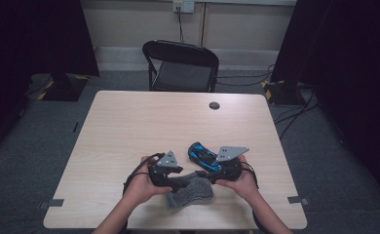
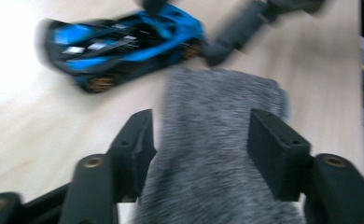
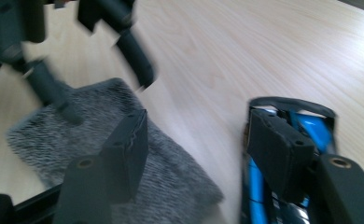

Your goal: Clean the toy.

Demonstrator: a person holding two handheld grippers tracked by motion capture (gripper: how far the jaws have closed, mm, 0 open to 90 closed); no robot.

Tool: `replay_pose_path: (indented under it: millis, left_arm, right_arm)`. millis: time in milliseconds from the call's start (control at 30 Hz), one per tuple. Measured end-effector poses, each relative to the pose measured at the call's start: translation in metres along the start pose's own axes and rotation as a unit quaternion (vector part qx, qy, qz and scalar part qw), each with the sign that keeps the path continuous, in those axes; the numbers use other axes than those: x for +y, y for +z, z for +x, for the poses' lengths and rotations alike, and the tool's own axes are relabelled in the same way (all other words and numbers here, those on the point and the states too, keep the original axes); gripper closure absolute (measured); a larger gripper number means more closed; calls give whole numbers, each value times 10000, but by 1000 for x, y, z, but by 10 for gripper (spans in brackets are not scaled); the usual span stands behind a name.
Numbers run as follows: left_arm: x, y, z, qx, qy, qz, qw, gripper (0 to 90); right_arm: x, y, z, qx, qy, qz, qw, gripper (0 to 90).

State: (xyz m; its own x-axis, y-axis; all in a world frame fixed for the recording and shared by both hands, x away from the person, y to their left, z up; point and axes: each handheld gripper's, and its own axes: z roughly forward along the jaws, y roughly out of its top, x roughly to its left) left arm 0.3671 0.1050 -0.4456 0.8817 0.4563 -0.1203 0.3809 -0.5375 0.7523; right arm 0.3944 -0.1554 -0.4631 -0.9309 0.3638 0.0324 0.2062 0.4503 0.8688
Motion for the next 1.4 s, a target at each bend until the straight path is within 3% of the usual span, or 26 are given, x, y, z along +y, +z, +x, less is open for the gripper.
replay_pose_path:
  millis: [233, 467, 633, 733, 967, 1133, 1267, 1400]
  left_arm:
    - [-9, -15, 19, 385, -306, -163, 9987, 359]
    - [-11, -18, 25, 498, -371, -221, 9978, 365]
    - [-12, -17, 26, 514, -337, -136, 9980, 378]
    - [-12, -16, 25, 499, -339, -124, 9981, 381]
    - [-12, -17, 26, 513, -346, -134, 9980, 388]
    - [-12, -20, 29, 568, -369, -174, 9976, 390]
    - [-11, -23, 29, 598, -370, -229, 9973, 388]
    - [-10, -25, 30, 643, -350, -262, 9970, 388]
  right_arm:
    - [3, 12, 15, 468, -22, 68, 9989, 419]
    - [-3, 27, 24, 792, -150, 302, 9963, 421]
    - [-8, 36, 32, 1058, -365, 581, 9920, 420]
    - [-13, 42, 35, 1074, -513, 800, 9897, 420]
    - [-15, 49, 34, 1052, -473, 896, 9893, 457]
    - [-13, 50, 35, 940, -517, 983, 9894, 556]
    - [-15, 50, 34, 865, -314, 931, 9914, 682]
    - [-12, 50, 37, 762, -283, 1050, 9911, 751]
